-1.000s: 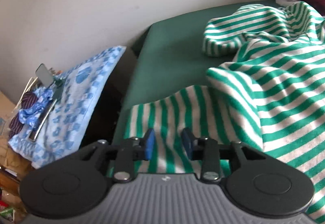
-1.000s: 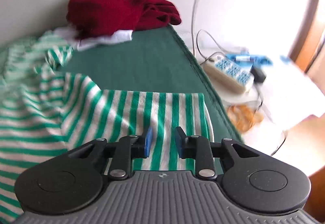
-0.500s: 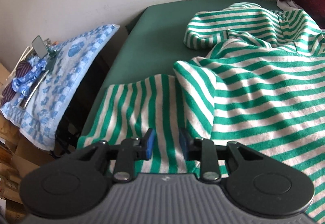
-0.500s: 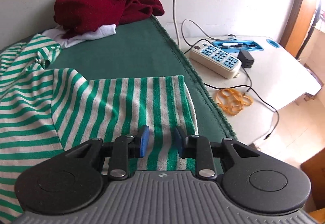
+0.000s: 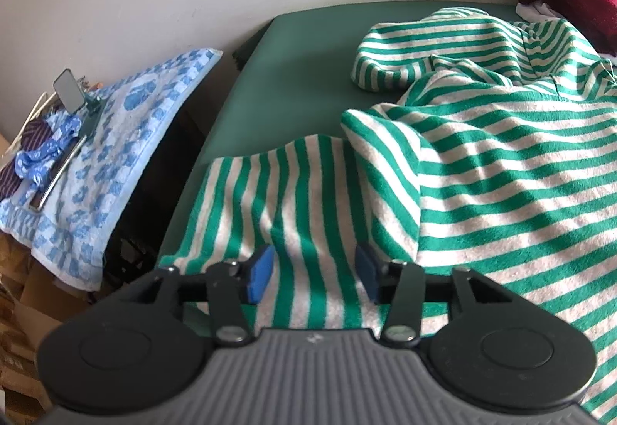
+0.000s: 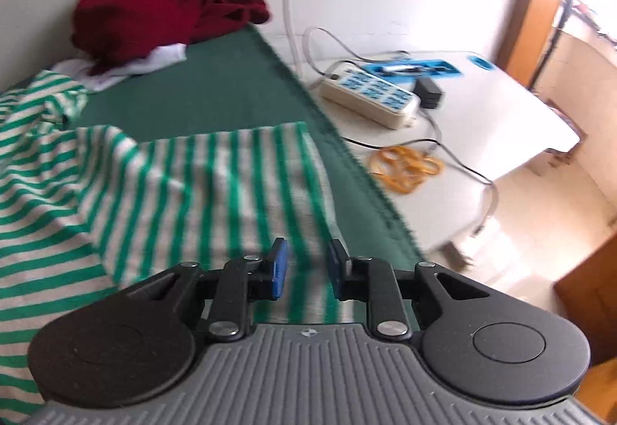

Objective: Fold clothes
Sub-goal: 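Close both grippers on the striped shirt hem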

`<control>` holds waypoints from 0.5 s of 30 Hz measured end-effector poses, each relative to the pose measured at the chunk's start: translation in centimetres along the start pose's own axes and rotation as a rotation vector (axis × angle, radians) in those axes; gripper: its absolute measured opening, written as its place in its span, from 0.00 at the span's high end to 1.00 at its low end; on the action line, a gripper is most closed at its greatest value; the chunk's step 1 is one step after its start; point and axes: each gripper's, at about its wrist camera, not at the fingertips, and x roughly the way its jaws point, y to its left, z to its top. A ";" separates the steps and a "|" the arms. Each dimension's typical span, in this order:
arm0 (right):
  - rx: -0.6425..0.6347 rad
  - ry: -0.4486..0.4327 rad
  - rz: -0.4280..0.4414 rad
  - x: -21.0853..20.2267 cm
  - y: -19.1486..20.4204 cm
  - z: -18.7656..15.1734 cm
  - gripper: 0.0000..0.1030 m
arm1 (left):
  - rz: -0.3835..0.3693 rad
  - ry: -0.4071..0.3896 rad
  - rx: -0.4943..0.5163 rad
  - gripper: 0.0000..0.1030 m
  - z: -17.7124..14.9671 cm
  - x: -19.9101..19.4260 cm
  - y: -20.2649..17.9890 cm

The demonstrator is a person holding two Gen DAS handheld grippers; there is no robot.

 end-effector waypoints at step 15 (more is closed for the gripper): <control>-0.127 -0.020 0.357 -8.5 3.3 -8.6 0.70 | -0.081 -0.056 0.083 0.72 -4.9 -6.6 -1.2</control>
